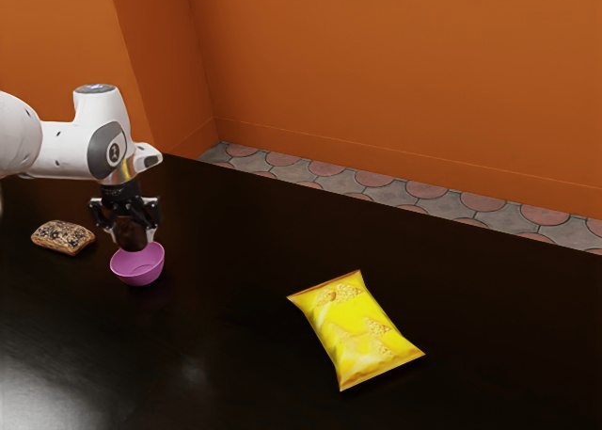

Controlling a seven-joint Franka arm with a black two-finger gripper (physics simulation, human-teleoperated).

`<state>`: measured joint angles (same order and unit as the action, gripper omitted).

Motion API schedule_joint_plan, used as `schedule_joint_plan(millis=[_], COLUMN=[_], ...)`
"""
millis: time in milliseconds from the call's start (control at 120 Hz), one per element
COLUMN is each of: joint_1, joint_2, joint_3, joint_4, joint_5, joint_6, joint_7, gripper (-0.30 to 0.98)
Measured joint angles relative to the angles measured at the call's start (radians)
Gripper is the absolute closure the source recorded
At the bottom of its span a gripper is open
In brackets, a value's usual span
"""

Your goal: Place the pear in the bowl.

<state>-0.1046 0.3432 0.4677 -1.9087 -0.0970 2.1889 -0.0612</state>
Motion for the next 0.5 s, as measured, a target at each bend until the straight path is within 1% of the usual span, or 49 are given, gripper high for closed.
schedule_joint_plan(millis=[175, 308, 342, 400, 442, 500], joint_1=[0.000, 0.000, 0.000, -0.020, -0.064, -0.165], joint_2=[0.000, -0.023, -0.054, -0.148, -0.219, -0.303], joint_3=[0.000, -0.006, -0.035, -0.122, -0.174, -0.223], joint_4=[0.000, 0.018, 0.064, 0.134, 0.155, 0.165], joint_5=[-0.016, -0.017, -0.006, 0.018, 0.032, 0.048], joint_6=[-0.008, -0.030, -0.069, -0.155, -0.216, -0.286], joint_7=[0.033, 0.056, 0.064, 0.078, 0.088, 0.100], gripper=[0.11, 0.06, 0.05, 0.04, 0.03, 0.02])
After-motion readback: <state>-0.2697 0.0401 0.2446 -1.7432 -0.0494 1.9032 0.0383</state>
